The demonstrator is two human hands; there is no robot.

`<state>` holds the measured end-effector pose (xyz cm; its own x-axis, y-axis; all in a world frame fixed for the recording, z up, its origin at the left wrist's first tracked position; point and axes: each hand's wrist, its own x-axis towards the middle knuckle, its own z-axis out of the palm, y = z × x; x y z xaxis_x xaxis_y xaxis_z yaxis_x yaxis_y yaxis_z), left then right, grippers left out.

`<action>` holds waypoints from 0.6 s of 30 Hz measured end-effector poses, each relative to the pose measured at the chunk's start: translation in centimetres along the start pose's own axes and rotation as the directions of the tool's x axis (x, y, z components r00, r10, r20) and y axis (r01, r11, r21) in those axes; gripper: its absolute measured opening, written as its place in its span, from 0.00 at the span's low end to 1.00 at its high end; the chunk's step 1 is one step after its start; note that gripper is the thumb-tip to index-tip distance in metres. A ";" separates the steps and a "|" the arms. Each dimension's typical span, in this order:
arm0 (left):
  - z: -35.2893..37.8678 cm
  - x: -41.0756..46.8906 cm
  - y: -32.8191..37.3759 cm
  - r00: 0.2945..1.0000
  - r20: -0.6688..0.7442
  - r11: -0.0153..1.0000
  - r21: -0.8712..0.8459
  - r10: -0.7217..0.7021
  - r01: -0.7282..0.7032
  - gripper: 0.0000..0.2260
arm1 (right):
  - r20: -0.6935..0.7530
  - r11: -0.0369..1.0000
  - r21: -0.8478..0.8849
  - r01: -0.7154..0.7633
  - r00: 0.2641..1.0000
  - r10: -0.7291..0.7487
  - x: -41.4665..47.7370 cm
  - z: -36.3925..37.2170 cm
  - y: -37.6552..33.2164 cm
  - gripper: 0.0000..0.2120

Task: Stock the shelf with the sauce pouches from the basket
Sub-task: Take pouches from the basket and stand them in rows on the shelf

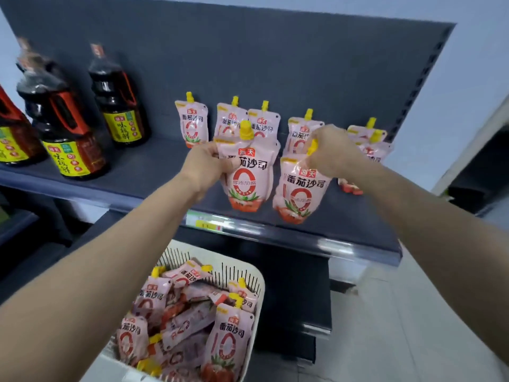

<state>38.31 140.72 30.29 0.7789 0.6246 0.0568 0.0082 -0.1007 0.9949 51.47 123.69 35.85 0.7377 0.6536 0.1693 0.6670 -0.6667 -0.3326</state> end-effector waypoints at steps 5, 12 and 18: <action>5.9 3.0 0.9 0.999 0.032 1.000 -0.011 -0.023 0.023 0.12 | -0.067 0.993 0.011 -0.117 0.991 0.117 1.4 -3.4 5.5 0.08; 11.7 6.7 0.3 0.998 0.045 0.999 0.008 -0.044 0.044 0.11 | -0.041 0.977 -0.019 -0.212 0.977 0.211 3.9 -4.4 12.1 0.11; 14.7 8.9 -0.7 0.996 0.037 0.996 0.032 -0.079 0.077 0.13 | 0.017 0.975 0.003 -0.223 0.975 0.223 5.6 -3.3 15.9 0.10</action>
<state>54.43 135.00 28.85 0.7986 0.6014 -0.0247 0.0889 -0.0771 0.9931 66.56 115.54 34.56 0.8662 0.4940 0.0753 0.4849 -0.7946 -0.3653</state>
